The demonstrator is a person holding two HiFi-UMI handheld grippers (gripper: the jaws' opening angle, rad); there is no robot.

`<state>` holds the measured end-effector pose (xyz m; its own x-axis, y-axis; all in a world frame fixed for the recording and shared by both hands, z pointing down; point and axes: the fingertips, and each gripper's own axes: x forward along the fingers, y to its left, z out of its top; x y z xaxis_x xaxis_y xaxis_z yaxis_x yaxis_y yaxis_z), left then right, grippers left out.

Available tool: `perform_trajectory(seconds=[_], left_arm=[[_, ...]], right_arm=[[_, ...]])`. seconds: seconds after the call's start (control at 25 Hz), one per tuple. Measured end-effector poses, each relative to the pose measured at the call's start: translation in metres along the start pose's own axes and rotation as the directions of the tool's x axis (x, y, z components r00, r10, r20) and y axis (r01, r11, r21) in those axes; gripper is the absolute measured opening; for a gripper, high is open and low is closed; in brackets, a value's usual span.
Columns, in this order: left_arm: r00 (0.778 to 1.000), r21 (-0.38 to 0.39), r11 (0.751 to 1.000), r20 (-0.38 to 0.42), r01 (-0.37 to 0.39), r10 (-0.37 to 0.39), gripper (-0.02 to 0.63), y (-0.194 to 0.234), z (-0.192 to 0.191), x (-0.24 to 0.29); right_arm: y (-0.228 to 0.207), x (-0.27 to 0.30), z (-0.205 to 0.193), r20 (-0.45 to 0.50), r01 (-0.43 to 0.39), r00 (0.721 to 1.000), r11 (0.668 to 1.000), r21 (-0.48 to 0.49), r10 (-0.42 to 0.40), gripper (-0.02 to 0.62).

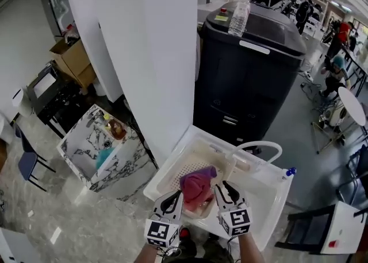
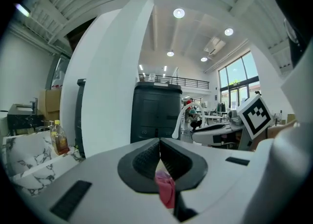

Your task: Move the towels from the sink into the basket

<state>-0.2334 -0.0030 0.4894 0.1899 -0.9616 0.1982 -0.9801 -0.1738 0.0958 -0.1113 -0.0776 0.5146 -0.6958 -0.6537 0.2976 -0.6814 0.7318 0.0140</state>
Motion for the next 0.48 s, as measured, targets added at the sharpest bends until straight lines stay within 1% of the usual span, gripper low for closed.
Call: perform_trajectory(seconds=[0.16,0.24,0.4,0.48], left_arm=[[0.996,0.029,0.996,0.012,0.084,-0.085,0.008,-0.023,0.009,0.01],[0.991,0.038,0.991,0.016,0.13,-0.131,0.008,-0.036,0.013,0.016],[0.97,0.062,0.968,0.021,0.241,-0.243,0.008,-0.067,0.019,0.029],[0.96,0.068,0.959,0.021,0.277,-0.279,0.008,-0.081,0.021,0.033]], right_arm=[[-0.02,-0.029,0.006,0.03,0.095,0.995,0.995,0.019,-0.095,0.075],[-0.032,-0.044,0.008,0.042,0.144,0.988,0.989,0.027,-0.145,0.06],[-0.054,-0.082,0.012,0.074,0.26,0.962,0.964,0.052,-0.264,0.044],[-0.062,-0.102,0.015,0.091,0.303,0.947,0.951,0.061,-0.307,0.041]])
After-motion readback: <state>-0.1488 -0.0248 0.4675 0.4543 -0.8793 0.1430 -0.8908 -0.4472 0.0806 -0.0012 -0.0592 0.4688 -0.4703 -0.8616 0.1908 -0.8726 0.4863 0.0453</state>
